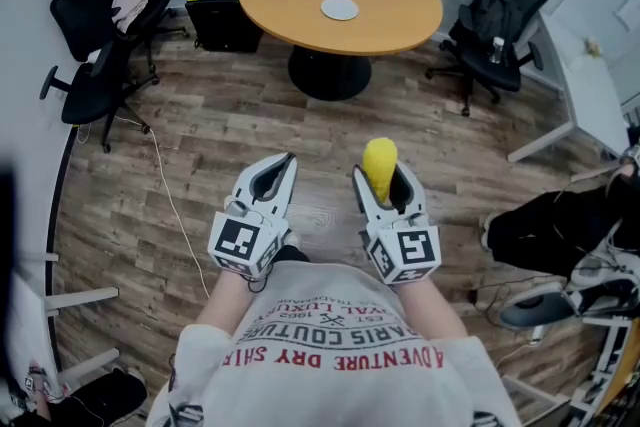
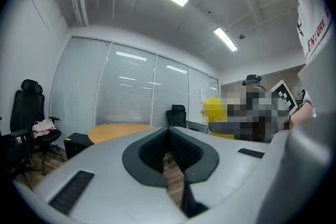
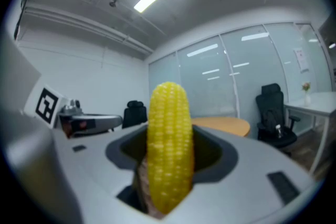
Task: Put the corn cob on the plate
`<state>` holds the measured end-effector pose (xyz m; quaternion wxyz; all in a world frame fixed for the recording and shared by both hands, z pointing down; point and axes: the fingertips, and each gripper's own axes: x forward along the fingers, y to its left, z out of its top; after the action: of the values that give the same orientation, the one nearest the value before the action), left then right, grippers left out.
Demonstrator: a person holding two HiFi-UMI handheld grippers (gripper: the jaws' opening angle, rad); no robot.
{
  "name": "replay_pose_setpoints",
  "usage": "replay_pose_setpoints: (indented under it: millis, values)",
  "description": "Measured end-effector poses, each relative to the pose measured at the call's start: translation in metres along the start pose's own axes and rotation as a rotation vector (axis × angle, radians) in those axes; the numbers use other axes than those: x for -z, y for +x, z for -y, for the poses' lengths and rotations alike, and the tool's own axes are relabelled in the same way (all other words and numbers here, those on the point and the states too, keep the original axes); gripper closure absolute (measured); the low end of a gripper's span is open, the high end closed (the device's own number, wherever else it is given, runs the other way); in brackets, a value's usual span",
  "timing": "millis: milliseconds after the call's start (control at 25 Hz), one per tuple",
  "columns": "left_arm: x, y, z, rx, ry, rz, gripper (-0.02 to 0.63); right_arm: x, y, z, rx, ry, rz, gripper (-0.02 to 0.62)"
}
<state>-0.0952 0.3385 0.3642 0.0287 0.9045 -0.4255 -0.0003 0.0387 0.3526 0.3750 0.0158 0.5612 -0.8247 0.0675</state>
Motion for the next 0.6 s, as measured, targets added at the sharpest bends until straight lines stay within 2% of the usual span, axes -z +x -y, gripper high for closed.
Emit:
replay_pose_setpoints:
  millis: [320,600]
  values:
    - [-0.009,0.037,-0.089,0.059,-0.005,0.004,0.574,-0.017,0.084,-0.011,0.067,-0.002,0.022,0.330]
    - [-0.009,0.066,-0.138,0.083,0.001,-0.009,0.574,-0.018,0.142,-0.006,0.096,0.011,0.016,0.330]
